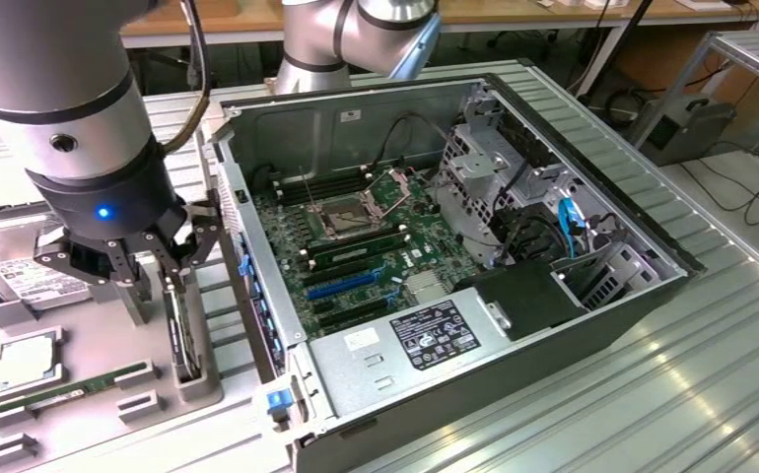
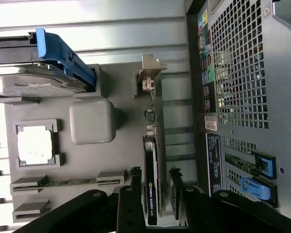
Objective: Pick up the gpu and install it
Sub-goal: 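Pick up the gpu and move the gpu toward the slot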
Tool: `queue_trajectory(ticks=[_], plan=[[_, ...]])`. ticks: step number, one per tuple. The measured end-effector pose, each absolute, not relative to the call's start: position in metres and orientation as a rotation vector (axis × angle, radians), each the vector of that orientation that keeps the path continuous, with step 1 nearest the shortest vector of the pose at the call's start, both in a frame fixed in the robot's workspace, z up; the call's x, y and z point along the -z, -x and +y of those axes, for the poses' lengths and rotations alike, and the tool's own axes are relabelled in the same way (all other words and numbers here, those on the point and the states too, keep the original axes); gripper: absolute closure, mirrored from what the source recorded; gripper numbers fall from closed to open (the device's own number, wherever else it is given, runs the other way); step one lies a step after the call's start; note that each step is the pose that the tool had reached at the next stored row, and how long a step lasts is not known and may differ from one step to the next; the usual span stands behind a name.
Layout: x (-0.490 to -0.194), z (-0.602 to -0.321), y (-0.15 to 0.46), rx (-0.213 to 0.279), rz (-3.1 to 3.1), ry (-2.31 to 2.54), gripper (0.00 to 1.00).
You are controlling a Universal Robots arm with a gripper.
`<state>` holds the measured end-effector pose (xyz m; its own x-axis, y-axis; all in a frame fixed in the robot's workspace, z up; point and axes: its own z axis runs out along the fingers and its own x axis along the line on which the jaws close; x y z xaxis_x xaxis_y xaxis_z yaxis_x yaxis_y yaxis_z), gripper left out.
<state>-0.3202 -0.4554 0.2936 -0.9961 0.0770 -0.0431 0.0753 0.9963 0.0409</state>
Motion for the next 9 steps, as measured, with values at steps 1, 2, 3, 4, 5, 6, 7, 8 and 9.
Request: queue_trajectory(ticks=[1, 2, 3, 4, 5, 6, 7, 8, 9], plan=[[-0.292, -0.455, 0.32, -0.061, 3.094, -0.118, 0.64], [-0.29, -0.455, 0.32, -0.061, 3.094, -0.118, 0.64], [-0.288, -0.455, 0.32, -0.061, 3.094, -0.118, 0.64], [-0.286, -0.455, 0.32, -0.061, 3.094, -0.118, 0.64], [-0.285, -0.455, 0.32, -0.061, 3.094, -0.118, 0.64], [-0.282, -0.455, 0.32, -0.061, 3.094, -0.118, 0.64], [-0.28, -0.454, 0.32, -0.061, 3.094, -0.118, 0.64], [-0.278, -0.454, 0.32, -0.061, 3.094, -0.118, 0.64], [-0.276, -0.454, 0.32, -0.061, 3.094, -0.118, 0.64]])
